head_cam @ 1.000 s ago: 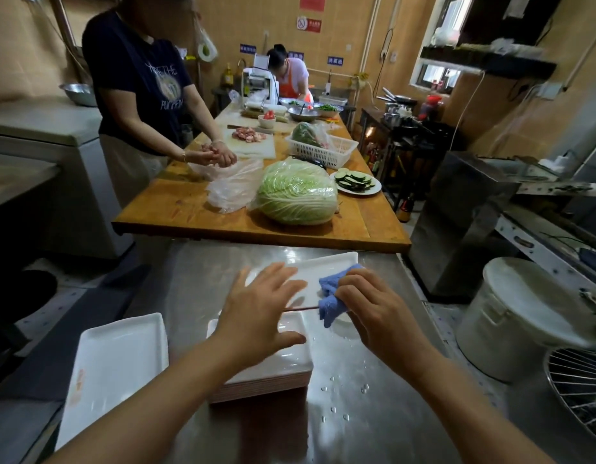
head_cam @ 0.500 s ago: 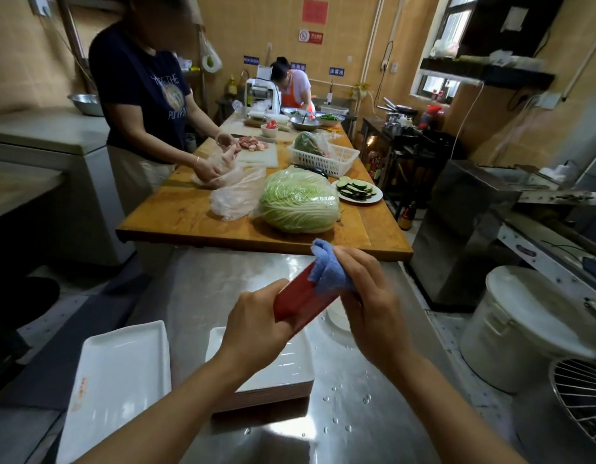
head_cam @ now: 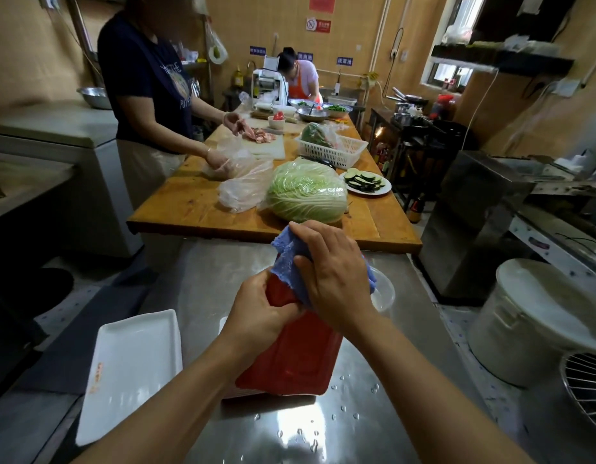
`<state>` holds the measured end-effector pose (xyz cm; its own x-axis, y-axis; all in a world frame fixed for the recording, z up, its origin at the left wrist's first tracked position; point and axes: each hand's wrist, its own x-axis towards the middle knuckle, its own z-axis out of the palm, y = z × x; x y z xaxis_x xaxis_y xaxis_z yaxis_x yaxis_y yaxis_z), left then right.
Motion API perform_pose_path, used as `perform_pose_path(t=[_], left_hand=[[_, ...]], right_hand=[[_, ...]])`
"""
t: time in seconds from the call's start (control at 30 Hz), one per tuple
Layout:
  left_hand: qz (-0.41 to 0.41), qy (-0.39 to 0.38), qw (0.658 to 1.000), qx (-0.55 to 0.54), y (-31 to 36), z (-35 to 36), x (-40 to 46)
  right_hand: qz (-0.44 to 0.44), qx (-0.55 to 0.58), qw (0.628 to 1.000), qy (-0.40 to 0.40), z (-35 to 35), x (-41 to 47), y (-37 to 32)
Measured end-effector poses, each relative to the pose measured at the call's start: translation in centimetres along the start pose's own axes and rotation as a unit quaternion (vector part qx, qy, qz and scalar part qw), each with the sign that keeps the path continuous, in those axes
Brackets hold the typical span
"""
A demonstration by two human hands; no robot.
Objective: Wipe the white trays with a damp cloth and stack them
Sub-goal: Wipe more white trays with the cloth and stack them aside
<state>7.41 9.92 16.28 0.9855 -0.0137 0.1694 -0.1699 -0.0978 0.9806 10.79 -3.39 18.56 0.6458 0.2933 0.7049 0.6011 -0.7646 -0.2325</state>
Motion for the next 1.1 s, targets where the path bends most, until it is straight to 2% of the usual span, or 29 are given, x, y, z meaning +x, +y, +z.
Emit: perform_pose_path(t=[0.1, 0.27, 0.4, 0.63, 0.7, 0.83, 0.9, 1.0, 1.1], left_hand=[[-0.017, 0.009, 0.999, -0.047, 0.0, -0.7, 0.0], [-0.033, 0.016, 0.992, -0.124, 0.5, -1.0, 0.2], [-0.052, 0.038, 0.981, -0.181, 0.5, -0.4, 0.4], [-0.066, 0.105, 0.958, -0.258, 0.6, -0.2, 2.3], [-0.059, 0.113, 0.959, -0.253, 0.5, -0.3, 2.7], [-0.06, 0.115, 0.957, -0.258, -0.5, 0.4, 2.9], [-0.077, 0.097, 0.963, -0.239, -1.1, 0.5, 3.0], [-0.082, 0.082, 0.982, -0.152, -1.3, -0.4, 3.3], [-0.019, 0.104, 0.994, 0.019, -0.1, -2.4, 4.2]], right_hand=[[0.038, 0.012, 0.999, -0.004, -0.3, -0.4, 1.5], [0.115, 0.124, 0.986, 0.013, -0.4, -0.8, 2.7], [0.185, 0.118, 0.975, 0.018, 0.5, -0.9, 1.4], [0.269, 0.137, 0.952, -0.048, 1.1, -4.8, -0.8], [0.29, 0.2, 0.935, -0.035, 0.9, -5.5, -0.8], [0.372, 0.371, 0.85, 0.035, -0.2, -5.2, -0.2], [0.385, 0.391, 0.834, 0.055, -0.6, -4.9, 0.1], [0.373, 0.375, 0.847, 0.054, -1.2, -4.9, 0.6], [0.348, 0.357, 0.866, 0.014, -1.8, -5.0, 1.4]])
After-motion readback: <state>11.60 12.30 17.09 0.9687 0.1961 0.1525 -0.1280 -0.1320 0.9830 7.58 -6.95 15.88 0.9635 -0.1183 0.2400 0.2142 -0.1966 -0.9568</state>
